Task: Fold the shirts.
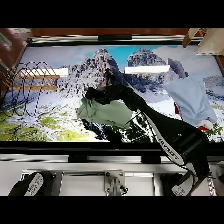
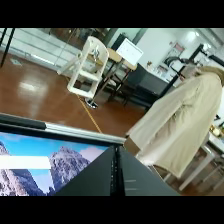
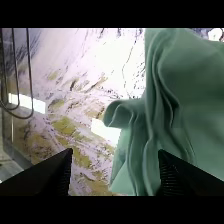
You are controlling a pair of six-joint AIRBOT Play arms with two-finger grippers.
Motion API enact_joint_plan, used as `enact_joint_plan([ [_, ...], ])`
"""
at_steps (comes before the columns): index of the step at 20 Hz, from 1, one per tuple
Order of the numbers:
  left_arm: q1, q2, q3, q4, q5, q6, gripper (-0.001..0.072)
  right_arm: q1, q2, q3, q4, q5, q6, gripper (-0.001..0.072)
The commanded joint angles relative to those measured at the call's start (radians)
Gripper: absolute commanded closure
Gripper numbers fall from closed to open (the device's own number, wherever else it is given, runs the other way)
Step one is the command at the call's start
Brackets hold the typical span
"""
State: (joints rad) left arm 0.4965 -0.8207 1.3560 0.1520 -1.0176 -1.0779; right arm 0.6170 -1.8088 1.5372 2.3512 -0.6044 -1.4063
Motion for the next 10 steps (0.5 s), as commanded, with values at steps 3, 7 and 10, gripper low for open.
enact_joint_plan([
  [3, 0.008, 0.010, -0.001, 0.006, -0.042, -0.001, 0.0680, -0.103, 0.074, 0.014, -0.261, -0.319, 0.017, 0.0081],
  [7, 0.008, 0.010, -0.002, 0.017, -0.067, 0.000, 0.0680, -0.307, 0.151, 0.010, -0.590, -0.757, 0.041, 0.0081],
  [10, 0.008, 0.010, -0.003, 0.050, -0.081, -0.001, 0.0679, -0.413, 0.150, -0.094, -0.494, -0.812, 0.043, 0.0079],
])
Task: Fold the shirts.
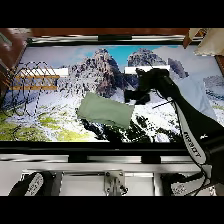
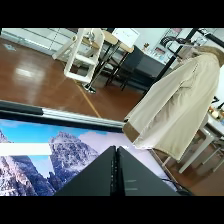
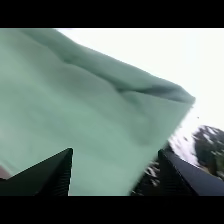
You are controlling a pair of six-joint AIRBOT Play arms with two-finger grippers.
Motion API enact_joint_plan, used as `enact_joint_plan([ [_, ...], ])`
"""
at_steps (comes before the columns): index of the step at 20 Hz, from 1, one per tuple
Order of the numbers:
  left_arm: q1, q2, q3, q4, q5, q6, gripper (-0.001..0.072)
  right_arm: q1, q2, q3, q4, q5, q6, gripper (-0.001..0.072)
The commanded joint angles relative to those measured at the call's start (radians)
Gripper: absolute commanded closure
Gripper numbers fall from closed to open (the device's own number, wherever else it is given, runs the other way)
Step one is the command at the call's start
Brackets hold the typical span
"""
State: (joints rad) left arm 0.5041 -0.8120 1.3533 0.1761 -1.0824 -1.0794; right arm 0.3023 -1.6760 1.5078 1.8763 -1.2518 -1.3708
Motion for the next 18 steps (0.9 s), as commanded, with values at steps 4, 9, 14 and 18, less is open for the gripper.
enact_joint_plan([
  [4, 0.000, 0.001, 0.000, 0.061, -0.016, -0.018, 0.0680, -0.087, 0.012, -0.216, 0.189, 0.038, -0.066, 0.0048],
  [9, 0.000, 0.000, 0.000, 0.060, -0.015, -0.033, 0.0679, -0.042, -0.064, -0.233, 0.308, 0.095, -0.114, 0.0048],
  [14, 0.000, 0.000, 0.000, 0.060, -0.015, -0.044, 0.0679, -0.010, -0.069, -0.216, 0.369, 0.103, -0.225, 0.0641],
  [18, 0.000, 0.000, 0.000, 0.060, -0.015, -0.044, 0.0679, -0.096, 0.058, -0.097, 0.420, 0.080, -0.293, 0.0640],
])
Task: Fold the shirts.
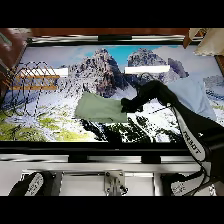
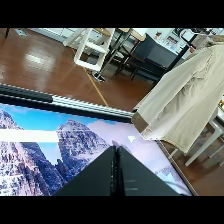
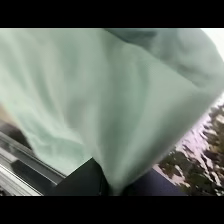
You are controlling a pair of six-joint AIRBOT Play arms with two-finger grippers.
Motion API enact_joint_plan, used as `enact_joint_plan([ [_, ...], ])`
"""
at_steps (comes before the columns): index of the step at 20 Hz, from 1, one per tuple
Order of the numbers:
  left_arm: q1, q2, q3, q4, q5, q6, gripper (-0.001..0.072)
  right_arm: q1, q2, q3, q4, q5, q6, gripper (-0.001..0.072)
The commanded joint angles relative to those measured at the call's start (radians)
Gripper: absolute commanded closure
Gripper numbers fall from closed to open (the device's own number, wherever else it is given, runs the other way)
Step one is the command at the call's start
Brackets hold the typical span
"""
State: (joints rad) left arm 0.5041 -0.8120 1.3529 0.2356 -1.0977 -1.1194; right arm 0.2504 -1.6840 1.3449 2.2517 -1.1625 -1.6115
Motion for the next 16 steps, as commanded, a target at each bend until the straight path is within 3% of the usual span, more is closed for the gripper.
enact_joint_plan([
  [1, 0.000, 0.001, 0.000, 0.001, 0.000, -0.004, 0.0679, -0.076, 0.103, 0.111, 0.044, -0.011, -0.045, 0.0640],
  [7, 0.000, 0.001, 0.000, 0.001, -0.028, -0.004, 0.0679, -0.293, 0.172, 0.372, 0.043, 0.055, 0.006, 0.0640],
  [11, 0.000, 0.001, 0.000, 0.001, -0.069, -0.004, 0.0679, -0.433, 0.172, 0.435, 0.043, 0.236, 0.069, 0.0641],
  [16, 0.000, 0.000, 0.000, 0.001, -0.067, -0.004, 0.0679, -0.539, 0.172, 0.437, 0.008, 0.478, 0.070, 0.0641],
])
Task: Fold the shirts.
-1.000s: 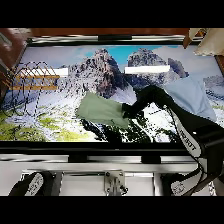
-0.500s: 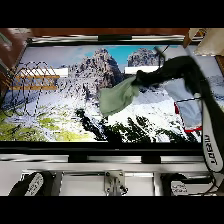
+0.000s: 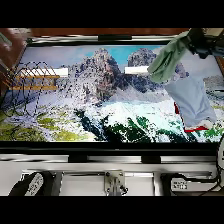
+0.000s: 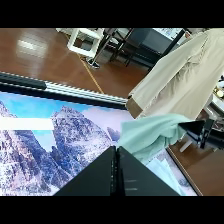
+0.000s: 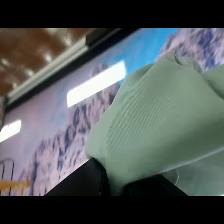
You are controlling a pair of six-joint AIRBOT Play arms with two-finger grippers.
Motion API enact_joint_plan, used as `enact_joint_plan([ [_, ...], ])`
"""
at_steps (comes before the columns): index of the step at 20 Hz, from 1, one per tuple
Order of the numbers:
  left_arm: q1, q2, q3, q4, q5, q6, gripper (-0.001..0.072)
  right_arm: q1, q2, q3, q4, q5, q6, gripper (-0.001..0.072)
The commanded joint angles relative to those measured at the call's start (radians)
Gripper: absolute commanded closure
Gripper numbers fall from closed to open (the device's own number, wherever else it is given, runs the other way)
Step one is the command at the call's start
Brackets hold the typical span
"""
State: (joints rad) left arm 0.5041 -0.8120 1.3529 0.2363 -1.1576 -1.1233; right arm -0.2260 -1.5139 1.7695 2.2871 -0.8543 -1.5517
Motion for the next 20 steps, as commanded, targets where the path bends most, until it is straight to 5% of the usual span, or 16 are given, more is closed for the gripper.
enact_joint_plan([
  [1, 0.000, 0.000, 0.000, 0.000, -0.007, 0.000, 0.0679, -0.079, 0.002, 0.012, -0.050, 0.221, 0.010, 0.0641],
  [6, 0.000, 0.000, 0.000, 0.000, -0.011, 0.000, 0.0679, -0.127, -0.003, 0.012, -0.212, 0.394, -0.005, 0.0641],
  [14, -0.073, 0.001, -0.018, 0.013, -0.011, -0.019, 0.0679, -0.136, -0.050, 0.012, -0.413, 0.209, -0.005, 0.0640],
  [20, -0.181, 0.001, -0.108, 0.019, -0.003, -0.019, 0.0680, -0.138, -0.063, 0.012, -0.259, 0.591, -0.005, 0.0640],
])
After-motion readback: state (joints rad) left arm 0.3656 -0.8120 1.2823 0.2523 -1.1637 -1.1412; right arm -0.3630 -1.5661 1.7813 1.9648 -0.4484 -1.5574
